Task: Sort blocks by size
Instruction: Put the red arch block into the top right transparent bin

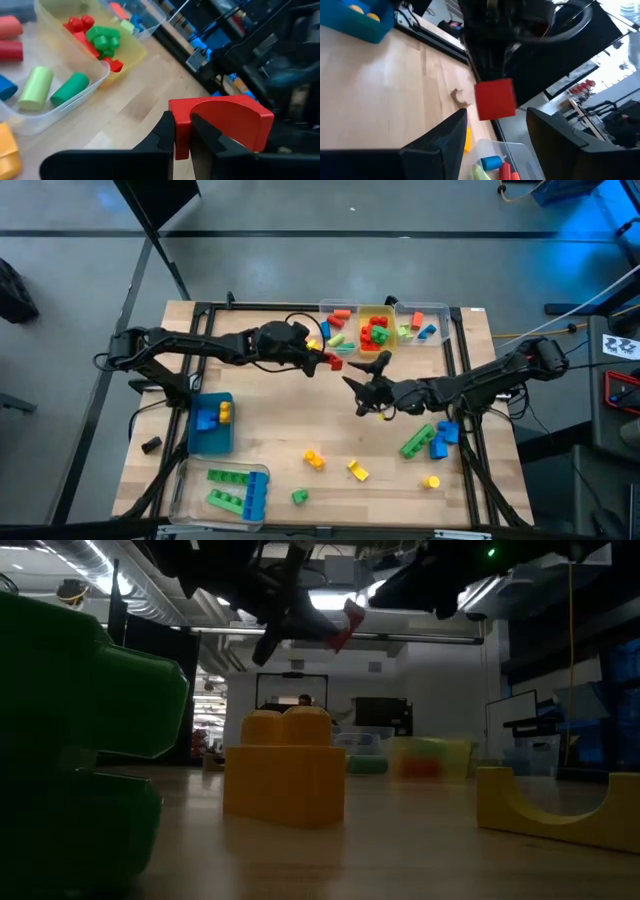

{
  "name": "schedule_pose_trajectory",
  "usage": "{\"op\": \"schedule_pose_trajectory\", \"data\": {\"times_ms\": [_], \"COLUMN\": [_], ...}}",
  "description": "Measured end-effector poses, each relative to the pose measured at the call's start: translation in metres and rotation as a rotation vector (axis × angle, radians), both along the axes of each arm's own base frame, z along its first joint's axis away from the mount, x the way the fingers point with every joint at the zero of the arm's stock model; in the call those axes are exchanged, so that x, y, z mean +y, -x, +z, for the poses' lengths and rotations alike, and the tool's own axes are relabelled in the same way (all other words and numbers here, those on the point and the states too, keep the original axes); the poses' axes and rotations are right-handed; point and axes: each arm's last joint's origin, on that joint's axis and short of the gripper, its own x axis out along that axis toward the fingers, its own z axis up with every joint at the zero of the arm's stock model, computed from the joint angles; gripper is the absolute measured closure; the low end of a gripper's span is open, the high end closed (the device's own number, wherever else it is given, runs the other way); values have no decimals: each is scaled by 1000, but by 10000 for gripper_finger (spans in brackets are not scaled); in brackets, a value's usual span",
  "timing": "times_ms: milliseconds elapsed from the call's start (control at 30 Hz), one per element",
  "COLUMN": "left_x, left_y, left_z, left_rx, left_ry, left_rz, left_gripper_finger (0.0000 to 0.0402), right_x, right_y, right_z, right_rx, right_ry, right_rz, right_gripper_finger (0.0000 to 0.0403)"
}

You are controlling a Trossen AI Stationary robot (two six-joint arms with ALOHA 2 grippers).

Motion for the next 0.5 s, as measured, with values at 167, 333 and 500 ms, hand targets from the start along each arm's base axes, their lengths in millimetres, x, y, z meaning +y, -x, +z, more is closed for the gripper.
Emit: {"op": "schedule_pose_trajectory", "data": {"times_ms": [167,333,500], "left_x": [-5,-9,-10], "left_y": [-1,-2,-2], "left_z": [1,1,0], "left_rx": [-8,-6,-2], "left_ry": [-8,-12,-10], "left_rz": [24,26,18], "left_gripper_finger": [379,376,375], "right_x": [-12,-19,-18], "right_y": [-6,-7,-7], "right_z": [-4,-3,-3], "right_rx": [22,21,35], "right_ry": [-22,-12,15], "right_rz": [76,70,84], "right_gripper_finger": [196,196,196]}}
